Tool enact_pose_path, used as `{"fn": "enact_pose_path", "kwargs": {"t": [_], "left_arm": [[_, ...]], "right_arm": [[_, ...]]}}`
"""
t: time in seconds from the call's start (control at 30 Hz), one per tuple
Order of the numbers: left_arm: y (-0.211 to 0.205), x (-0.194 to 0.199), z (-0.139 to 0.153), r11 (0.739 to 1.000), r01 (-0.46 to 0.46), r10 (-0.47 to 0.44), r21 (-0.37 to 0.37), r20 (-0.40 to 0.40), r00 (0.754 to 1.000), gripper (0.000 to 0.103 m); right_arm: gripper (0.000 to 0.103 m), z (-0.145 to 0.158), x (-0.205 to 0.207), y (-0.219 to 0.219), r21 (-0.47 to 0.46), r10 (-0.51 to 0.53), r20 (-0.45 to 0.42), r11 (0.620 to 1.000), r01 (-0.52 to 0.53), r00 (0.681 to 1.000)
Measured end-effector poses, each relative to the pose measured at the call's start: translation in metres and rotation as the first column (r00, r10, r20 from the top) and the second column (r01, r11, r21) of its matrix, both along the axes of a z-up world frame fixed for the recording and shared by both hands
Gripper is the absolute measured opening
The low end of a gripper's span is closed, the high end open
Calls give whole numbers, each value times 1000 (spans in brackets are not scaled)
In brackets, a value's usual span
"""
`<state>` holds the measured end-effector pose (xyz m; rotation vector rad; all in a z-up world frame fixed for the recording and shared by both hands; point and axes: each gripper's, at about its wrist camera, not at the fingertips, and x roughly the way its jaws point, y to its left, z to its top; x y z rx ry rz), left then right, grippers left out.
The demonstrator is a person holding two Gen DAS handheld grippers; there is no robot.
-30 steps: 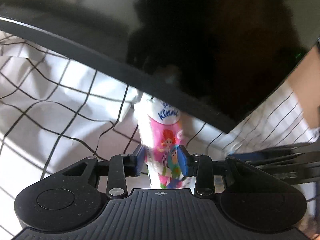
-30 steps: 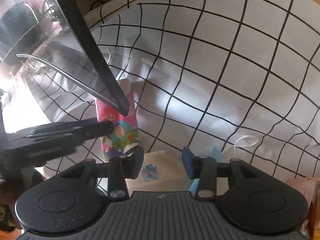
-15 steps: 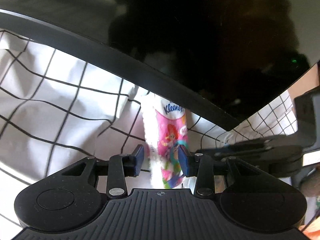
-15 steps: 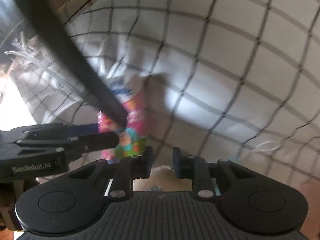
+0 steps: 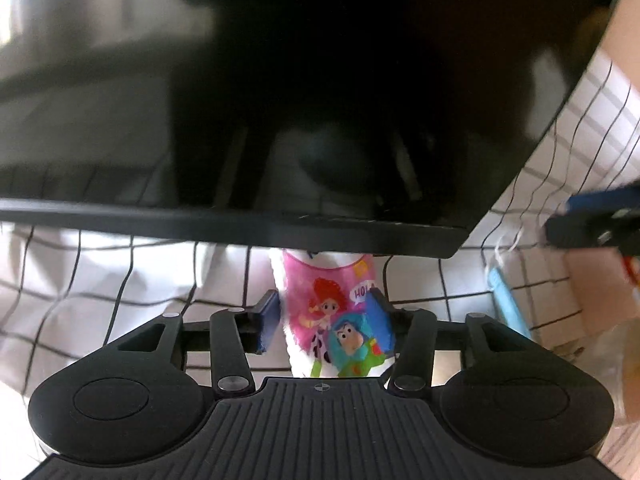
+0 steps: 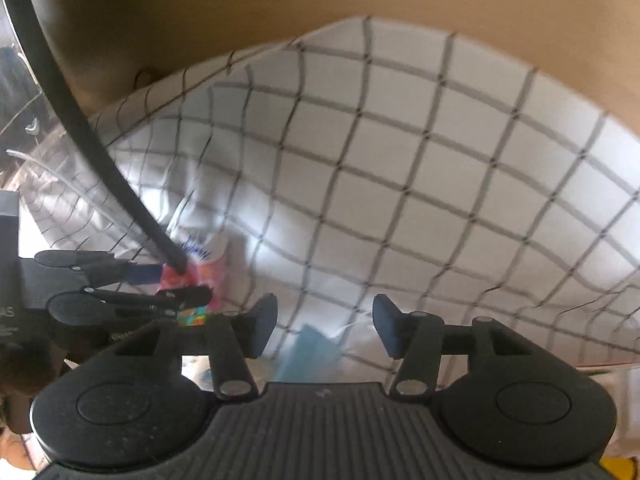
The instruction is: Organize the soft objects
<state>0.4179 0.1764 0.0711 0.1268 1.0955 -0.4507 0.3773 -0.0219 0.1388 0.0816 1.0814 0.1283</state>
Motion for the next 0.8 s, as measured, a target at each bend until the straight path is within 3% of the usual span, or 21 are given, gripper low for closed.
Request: {"fn": "enact_pose_path", "kwargs": {"t": [0.1, 0.27, 0.43, 0.47, 0.53, 0.6, 0.67, 0.8], "left_arm": [[-7, 4, -1, 1000, 13, -13, 27, -29, 999, 56], [0, 11, -2, 1000, 5, -6, -20, -75, 997, 55], [11, 13, 3, 999, -20, 17, -34, -82, 996, 49], [13, 12, 5, 999, -14, 11, -36, -81, 997, 47], [23, 10, 6, 995, -29, 19, -98, -102, 995, 28], [40, 9, 11, 985, -67, 49, -160, -113, 992, 24], [53, 3, 18, 982, -81, 69, -171, -78, 995, 23], [88, -16, 33, 962, -132, 128, -238, -34, 991, 22]], "right_arm": [[54, -1, -8, -5, 21, 4, 4, 1000, -4, 1000], [58, 0, -15, -3, 9, 18, 18, 1000, -18, 1000], [58, 0, -15, -6, 24, -15, 95, 1000, 13, 995], [58, 1, -14, -7, 32, -5, 95, 1000, 2, 995], [58, 7, -16, -5, 49, 33, 89, 998, -38, 996], [58, 12, -18, 1, 68, 81, 80, 994, -86, 994], [58, 13, -21, 10, 96, 137, 55, 985, -142, 989], [58, 5, -15, 38, 190, 239, -44, 955, -226, 970]]}}
